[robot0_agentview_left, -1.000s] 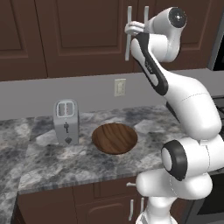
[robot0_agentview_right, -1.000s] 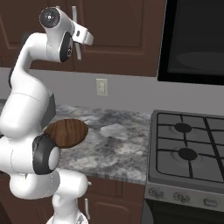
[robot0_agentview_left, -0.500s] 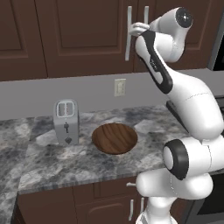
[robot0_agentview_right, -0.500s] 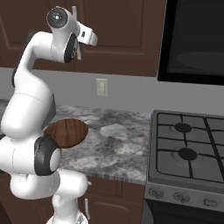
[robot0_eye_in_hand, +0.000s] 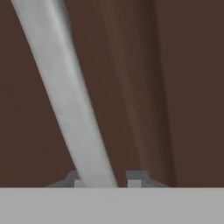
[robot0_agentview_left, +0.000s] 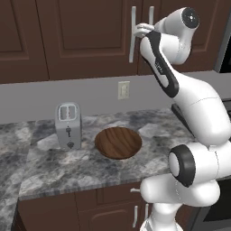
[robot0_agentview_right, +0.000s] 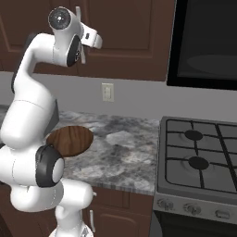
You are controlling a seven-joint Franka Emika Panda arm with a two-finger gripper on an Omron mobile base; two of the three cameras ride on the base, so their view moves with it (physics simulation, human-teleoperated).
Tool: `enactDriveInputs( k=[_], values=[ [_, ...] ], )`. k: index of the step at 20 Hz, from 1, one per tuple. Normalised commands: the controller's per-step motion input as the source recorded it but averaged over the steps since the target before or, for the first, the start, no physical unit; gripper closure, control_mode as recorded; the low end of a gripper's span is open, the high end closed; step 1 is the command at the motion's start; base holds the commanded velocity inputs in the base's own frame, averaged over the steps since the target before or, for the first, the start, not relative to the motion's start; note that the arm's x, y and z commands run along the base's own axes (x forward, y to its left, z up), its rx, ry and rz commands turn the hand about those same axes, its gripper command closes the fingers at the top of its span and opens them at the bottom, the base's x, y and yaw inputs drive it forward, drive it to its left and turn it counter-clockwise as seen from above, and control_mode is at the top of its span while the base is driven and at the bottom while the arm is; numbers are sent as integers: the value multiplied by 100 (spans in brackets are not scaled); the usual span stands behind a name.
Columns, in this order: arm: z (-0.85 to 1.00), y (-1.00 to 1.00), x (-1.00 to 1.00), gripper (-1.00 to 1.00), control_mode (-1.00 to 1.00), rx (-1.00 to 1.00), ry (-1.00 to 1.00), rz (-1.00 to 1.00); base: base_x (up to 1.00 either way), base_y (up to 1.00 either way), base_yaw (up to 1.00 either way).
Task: Open the cabinet. Pick the orange and mango from the cabinet and place them into the bowl. Then close the cabinet.
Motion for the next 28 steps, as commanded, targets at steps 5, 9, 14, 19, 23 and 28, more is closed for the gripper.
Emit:
enactDriveInputs(
  k=[5,9,14,19,23,28],
  values=[
    [-1,-7,-28,100,-100,0,-4,0,0,0,0],
    [0,-18,-46,100,-100,0,-7,0,0,0,0],
    [0,-26,-51,100,-100,0,-4,4,0,0,0],
    [0,-28,-55,100,-100,0,-1,4,0,0,0],
    [0,-26,-60,100,-100,0,0,2,0,0,0],
    [0,-32,-69,100,-100,0,0,2,0,0,0]
  ],
)
